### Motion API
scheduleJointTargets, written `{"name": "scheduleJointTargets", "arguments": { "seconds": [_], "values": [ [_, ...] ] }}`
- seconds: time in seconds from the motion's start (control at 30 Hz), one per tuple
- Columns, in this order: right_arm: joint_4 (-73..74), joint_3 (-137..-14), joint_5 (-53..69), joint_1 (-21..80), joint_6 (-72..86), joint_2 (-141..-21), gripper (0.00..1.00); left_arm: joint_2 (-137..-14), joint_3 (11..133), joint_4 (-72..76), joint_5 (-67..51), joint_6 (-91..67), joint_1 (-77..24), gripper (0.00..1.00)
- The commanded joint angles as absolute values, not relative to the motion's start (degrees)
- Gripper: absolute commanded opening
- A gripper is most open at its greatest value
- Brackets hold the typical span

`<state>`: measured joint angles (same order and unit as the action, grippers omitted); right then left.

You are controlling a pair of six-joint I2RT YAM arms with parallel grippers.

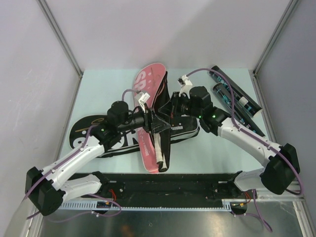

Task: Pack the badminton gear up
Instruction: Adjust the racket in the racket bag.

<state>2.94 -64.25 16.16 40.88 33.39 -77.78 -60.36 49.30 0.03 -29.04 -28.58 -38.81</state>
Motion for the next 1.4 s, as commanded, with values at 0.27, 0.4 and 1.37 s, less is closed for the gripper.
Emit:
{"name": "scheduleJointTargets", "arguments": {
  "seconds": [0.27,0.4,1.37],
  "values": [
    [-1.8,-69.4,18.2,38.1,38.1,-75.6,0.00,-61.7,44.5,9.7,-29.3,-34.6,-39.2,0.48],
    [-1.2,-70.2,18.8,37.6,37.7,-75.8,0.00,-55.7,42.3,11.8,-29.0,-34.5,-39.2,0.49],
    [13.8,-70.2,14.9,36.6,30.5,-73.6,0.59,-61.4,47.9,12.8,-31.9,-33.7,-37.8,0.00]
  ]
}}
